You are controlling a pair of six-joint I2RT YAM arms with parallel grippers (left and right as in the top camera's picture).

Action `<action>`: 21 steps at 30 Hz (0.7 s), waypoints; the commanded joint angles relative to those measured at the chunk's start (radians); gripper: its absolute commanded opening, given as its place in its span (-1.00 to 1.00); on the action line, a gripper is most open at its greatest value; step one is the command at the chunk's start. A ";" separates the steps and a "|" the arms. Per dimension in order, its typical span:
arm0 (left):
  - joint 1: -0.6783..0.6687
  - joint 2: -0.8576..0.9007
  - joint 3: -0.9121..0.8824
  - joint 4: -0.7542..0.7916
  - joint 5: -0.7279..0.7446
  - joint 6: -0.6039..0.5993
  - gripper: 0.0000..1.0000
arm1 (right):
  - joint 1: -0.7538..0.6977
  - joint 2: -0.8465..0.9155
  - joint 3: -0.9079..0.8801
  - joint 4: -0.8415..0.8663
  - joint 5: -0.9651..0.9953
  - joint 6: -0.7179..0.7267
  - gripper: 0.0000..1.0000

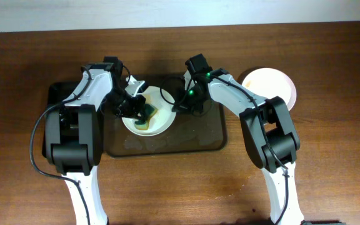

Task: Clean dirty plates on tray and stack at the side
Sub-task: 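Scrub the last plate with the sponge in the left gripper, then lift the last plate with the right gripper and stack it on the pile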

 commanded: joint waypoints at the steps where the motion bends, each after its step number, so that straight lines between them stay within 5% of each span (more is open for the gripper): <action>1: -0.009 0.044 -0.029 0.064 0.115 0.156 -0.99 | -0.019 0.031 -0.007 0.003 0.031 0.028 -0.92; 6: -0.010 0.044 -0.029 0.278 -0.443 -0.315 -0.99 | -0.019 0.031 -0.007 0.003 0.032 0.027 -0.92; 11: -0.012 0.044 -0.029 0.293 -0.683 -0.405 -0.99 | -0.019 0.031 -0.007 0.008 0.032 0.020 -0.92; 16: -0.035 0.044 -0.025 0.419 -0.669 -0.405 -0.99 | -0.019 0.031 -0.007 0.011 0.031 0.020 -0.92; 21: -0.078 0.044 -0.025 0.578 -0.216 -0.327 -0.99 | -0.019 0.031 -0.007 0.011 0.031 0.020 -0.92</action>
